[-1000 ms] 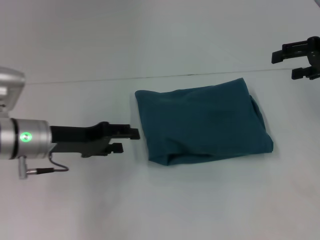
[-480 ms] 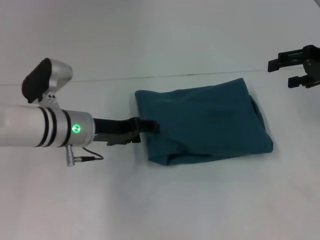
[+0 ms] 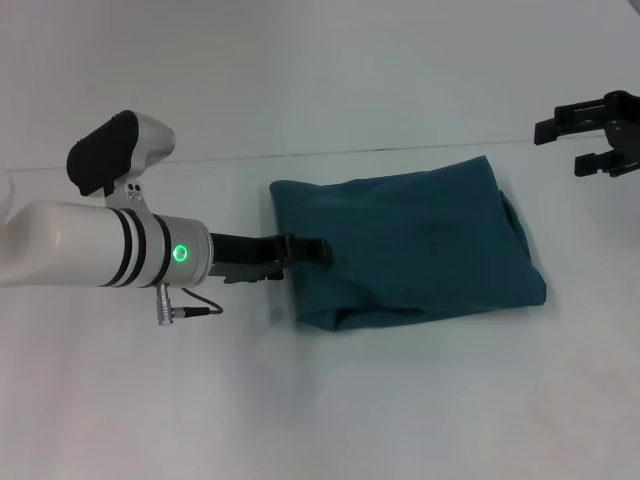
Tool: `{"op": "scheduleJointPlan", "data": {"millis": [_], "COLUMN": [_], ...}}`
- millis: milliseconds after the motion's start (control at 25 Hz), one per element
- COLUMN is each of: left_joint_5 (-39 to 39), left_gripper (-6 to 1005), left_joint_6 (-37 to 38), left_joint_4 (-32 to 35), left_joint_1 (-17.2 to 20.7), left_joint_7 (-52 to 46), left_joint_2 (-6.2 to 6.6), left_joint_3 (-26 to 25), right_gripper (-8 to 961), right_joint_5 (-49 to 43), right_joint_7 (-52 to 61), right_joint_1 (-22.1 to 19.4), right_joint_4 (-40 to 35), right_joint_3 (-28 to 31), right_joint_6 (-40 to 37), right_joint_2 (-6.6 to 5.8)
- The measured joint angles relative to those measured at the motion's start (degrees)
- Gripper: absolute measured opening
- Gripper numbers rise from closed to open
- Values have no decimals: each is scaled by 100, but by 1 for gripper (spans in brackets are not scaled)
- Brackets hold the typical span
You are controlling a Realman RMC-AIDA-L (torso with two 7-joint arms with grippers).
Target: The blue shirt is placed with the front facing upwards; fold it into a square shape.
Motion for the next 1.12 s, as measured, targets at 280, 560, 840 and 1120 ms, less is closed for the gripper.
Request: {"op": "scheduleJointPlan", "data": {"millis": [280, 560, 840, 1120], "left_joint_5": [0, -3, -8, -25], "left_gripper": [864, 864, 820, 657], "left_joint_6": [-151, -488, -320, -256], "left_joint_4": [-68, -336, -261, -200], "left_joint_1": [-48, -317, -251, -197], "left_joint_7": [-3, -5, -254, -287], "left_joint_2": [-12, -96, -44, -35], "left_joint_3": [90, 406, 379, 373], "right_gripper": [923, 922, 923, 924], "right_joint_5": [26, 28, 32, 36], "right_joint_7": [0, -10, -23, -37], "right_joint_1": [27, 54, 10, 31], "right_joint_4": [-3, -4, -4, -4], "right_joint_3": [7, 27, 67, 113], "right_joint_6": [-1, 3, 3, 3], "right_joint_2": [2, 25, 25, 23]}}
